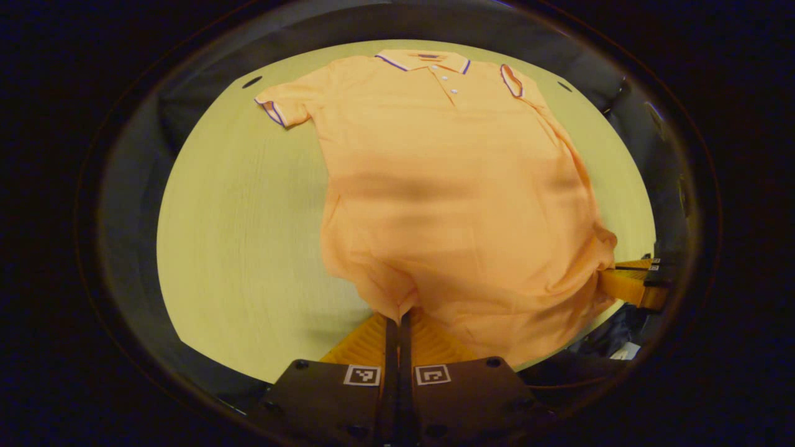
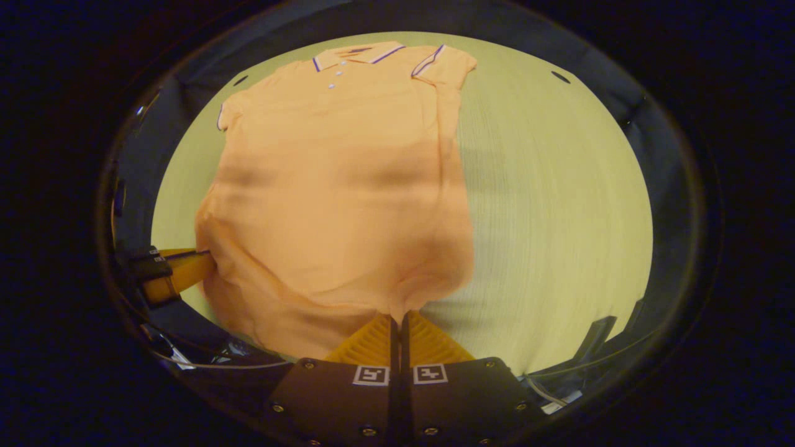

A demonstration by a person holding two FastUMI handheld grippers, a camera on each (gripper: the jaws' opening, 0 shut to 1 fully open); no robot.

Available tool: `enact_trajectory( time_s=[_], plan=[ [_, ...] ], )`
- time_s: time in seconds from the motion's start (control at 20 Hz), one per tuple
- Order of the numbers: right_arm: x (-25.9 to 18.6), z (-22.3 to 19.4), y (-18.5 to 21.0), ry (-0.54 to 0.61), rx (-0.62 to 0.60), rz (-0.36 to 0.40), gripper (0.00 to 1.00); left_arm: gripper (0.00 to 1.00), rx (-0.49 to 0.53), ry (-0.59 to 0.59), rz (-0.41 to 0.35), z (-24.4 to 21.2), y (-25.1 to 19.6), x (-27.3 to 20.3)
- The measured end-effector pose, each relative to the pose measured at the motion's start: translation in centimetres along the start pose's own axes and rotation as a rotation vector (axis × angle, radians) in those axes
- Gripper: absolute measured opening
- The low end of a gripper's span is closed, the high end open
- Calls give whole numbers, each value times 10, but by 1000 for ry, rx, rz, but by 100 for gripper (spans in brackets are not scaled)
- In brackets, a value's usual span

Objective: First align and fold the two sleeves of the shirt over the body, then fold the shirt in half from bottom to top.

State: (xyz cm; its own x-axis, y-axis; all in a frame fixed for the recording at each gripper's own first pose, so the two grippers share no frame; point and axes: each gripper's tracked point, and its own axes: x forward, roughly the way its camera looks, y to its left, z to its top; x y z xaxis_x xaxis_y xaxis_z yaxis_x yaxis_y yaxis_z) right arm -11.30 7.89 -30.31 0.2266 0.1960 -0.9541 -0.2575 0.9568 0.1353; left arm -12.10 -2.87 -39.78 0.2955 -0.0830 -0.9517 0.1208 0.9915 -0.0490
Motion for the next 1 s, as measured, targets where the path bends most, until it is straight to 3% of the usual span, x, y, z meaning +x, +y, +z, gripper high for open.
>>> enact_trajectory(
  time_s=[0.55,1.0],
  plan=[
    [-31,112,2,-160,33,44,0,6,-33,-96,-25,86,9,-23],
    [-48,231,-10,-295,56,40,0,7,-60,-212,-13,209,31,-25]
  ],
)
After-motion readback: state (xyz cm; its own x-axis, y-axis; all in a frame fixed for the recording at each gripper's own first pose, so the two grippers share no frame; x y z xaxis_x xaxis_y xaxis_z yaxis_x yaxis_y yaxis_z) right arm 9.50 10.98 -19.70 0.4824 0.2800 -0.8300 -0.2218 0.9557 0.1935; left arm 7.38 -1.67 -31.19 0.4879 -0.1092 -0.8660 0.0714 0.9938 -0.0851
